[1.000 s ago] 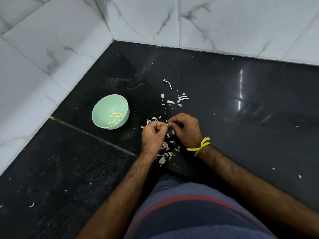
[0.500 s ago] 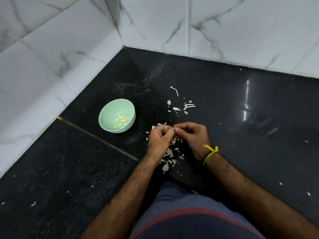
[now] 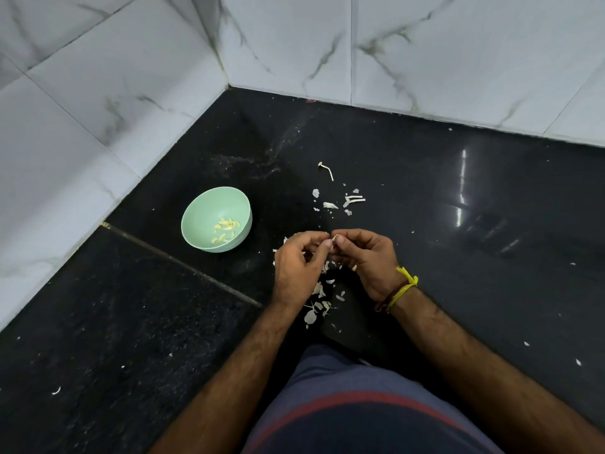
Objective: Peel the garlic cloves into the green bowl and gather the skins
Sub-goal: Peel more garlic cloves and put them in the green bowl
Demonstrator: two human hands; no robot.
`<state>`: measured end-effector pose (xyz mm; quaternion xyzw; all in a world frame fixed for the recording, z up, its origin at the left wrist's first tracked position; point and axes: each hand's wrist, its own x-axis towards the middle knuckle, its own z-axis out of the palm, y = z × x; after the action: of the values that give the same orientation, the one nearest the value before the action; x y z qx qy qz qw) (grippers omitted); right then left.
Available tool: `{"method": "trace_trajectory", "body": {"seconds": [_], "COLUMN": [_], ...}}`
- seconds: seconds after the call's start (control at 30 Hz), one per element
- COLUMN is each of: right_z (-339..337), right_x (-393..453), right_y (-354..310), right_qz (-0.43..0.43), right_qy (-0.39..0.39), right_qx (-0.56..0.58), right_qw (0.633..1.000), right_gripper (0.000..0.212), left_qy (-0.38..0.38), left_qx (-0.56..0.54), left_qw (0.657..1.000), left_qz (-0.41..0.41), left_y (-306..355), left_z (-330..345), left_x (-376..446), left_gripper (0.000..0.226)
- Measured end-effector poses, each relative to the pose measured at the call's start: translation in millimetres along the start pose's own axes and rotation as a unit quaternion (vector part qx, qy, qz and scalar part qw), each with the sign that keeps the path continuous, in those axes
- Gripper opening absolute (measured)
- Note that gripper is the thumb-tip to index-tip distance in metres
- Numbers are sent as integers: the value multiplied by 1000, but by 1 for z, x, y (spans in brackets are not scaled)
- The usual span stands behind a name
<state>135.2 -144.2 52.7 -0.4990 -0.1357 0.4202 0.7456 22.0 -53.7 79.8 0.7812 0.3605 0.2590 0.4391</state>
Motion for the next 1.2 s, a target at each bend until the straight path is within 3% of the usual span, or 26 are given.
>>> {"method": "trace_trajectory", "body": {"seconds": [0.27, 0.67, 0.87, 1.2], "right_z": [2, 9, 7, 3], "right_x": [1, 10, 7, 7], "right_y": [-2, -16, -13, -22], "right_qz": [28, 1, 16, -16], "right_qy": [-14, -15, -7, -54], "right_qx": [25, 3, 33, -28], "right_qw": [999, 1000, 999, 998], "right_gripper": [22, 12, 18, 5], "left_qy": [17, 39, 57, 10], "left_qx": [27, 82, 34, 6], "left_qw": [996, 991, 996, 1000], "left_qz": [80, 96, 60, 29], "left_y": [6, 14, 16, 22], "left_z": [-1, -2, 2, -4], "left_x": [1, 7, 5, 9], "left_gripper": [6, 5, 5, 2]}}
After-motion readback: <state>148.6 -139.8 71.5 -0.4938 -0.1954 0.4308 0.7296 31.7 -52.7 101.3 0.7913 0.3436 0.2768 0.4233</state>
